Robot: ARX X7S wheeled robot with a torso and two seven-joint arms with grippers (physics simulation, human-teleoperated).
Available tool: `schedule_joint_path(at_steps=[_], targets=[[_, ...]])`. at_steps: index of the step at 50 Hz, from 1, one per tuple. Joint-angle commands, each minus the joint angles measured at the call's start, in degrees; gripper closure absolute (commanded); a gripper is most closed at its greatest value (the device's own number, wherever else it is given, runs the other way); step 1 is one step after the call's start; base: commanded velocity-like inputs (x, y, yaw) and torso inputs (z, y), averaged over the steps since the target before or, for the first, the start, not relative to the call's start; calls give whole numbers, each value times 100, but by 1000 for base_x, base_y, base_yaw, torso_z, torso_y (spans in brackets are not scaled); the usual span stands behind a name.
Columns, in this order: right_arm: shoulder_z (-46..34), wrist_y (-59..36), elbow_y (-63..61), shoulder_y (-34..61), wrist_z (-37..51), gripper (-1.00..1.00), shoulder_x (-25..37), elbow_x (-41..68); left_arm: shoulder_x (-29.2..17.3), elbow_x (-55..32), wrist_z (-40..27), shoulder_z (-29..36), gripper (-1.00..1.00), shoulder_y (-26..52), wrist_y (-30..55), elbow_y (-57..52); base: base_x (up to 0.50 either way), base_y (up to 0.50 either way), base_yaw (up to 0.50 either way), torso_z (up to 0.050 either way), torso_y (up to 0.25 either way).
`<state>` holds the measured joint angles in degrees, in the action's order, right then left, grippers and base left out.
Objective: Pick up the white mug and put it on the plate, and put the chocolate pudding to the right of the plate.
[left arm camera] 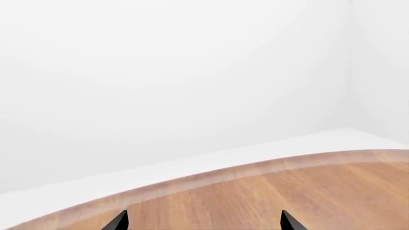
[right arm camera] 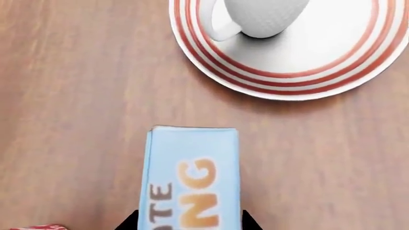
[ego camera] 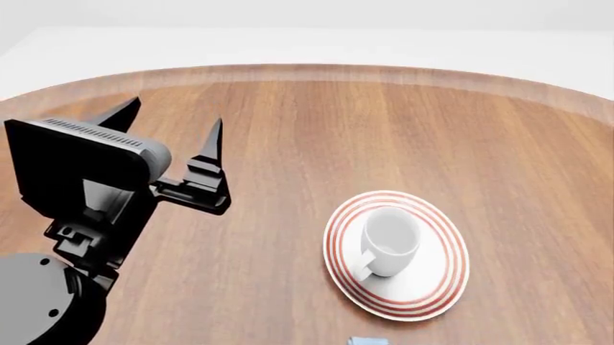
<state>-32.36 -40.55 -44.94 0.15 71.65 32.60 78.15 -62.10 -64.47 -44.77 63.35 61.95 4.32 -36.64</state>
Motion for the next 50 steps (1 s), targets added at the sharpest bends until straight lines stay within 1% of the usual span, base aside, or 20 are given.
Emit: schedule_joint_path(at_steps=[1, 4, 6, 9, 10, 11, 13, 16, 17, 19, 20, 21, 23, 29, 31, 36, 41, 43, 45, 50], targets=[[130, 7, -50, 93, -369, 100, -95, -210, 125, 60, 137, -165, -100, -40, -19, 29, 0, 0, 0, 0, 0], [174, -88, -335, 369, -337, 100, 2, -115, 101, 40, 130, -179, -100, -31, -15, 10, 0, 0, 0, 0, 0], [296, -122, -650, 711, -193, 100, 125, 296, 80, 24, 104, -184, -100, -1, 32, -35, 0, 0, 0, 0, 0], [593, 22, -1169, 1433, 448, 100, 519, 1438, 20, -35, 50, -224, -100, 58, 71, -124, 0, 0, 0, 0, 0], [642, 85, -1261, 1592, 522, 100, 583, 1691, 20, -33, 42, -225, -100, 54, 69, -132, 0, 0, 0, 0, 0], [640, 83, -1448, 2031, 709, 100, 684, 2145, 30, -8, 40, -216, -100, 37, 64, -129, 0, 0, 0, 0, 0], [817, 220, -1498, 2379, 905, 100, 748, 2844, 42, 1, 43, -210, -100, 30, 69, -125, 0, 0, 0, 0, 0], [1019, 243, -1476, 2498, 890, 100, 890, 3285, 33, -19, 53, -222, -100, 43, 72, -130, 0, 0, 0, 0, 0], [1155, 333, -1473, 2622, 866, 100, 1086, 3621, 8, -32, 61, -234, -100, 45, 62, -128, 0, 0, 0, 0, 0], [1365, 378, -1494, 2883, 972, 100, 1229, 4089, -30, -39, 59, -248, -100, 32, 36, -143, 0, 0, 0, 0, 0], [1418, 333, -1490, 2876, 1006, 100, 1196, 4135, -31, -39, 59, -249, -100, 32, 37, -144, 0, 0, 0, 0, 0], [1622, 231, -1500, 3048, 1081, 100, 1238, 4499, -46, -56, 40, -259, -100, 44, 46, -168, 0, 0, 0, 0, 0], [1883, 115, -1494, 3057, 1202, 100, 1225, 4782, -52, -84, 52, -274, -100, 40, 17, -174, 0, 0, 0, 0, 0], [2830, -123, -1489, 3467, 1426, 100, 1569, 5906, -46, -98, 18, -288, -100, 85, 76, -186, 0, 0, 0, 0, 0], [2994, -163, -1477, 3526, 1497, 100, 1660, 6093, -45, -108, 15, -291, -100, 82, 76, -177, 0, 0, 0, 0, 0], [3437, -283, -1409, 3720, 1520, 100, 2246, 6517, -26, -120, 4, -295, -100, 100, 103, -183, 0, 0, 0, 0, 0], [4154, -565, -1057, 3869, 1383, 100, 2986, 6655, -32, -139, 21, -302, -100, 104, 112, -174, 0, 0, 0, 0, 0], [4461, -703, -776, 4375, 1285, 100, 3537, 6750, -70, -182, 11, -330, -100, 150, 140, -213, 0, 0, 0, 0, 0], [4524, -731, -661, 4703, 1215, 100, 3837, 6795, -76, -183, 10, -342, -100, 150, 125, -210, 0, 0, 0, 0, 0], [4369, -824, -457, 5246, 1067, 100, 4292, 6623, -54, -178, 25, -347, -100, 168, 143, -195, 0, 0, 0, 0, 0]])
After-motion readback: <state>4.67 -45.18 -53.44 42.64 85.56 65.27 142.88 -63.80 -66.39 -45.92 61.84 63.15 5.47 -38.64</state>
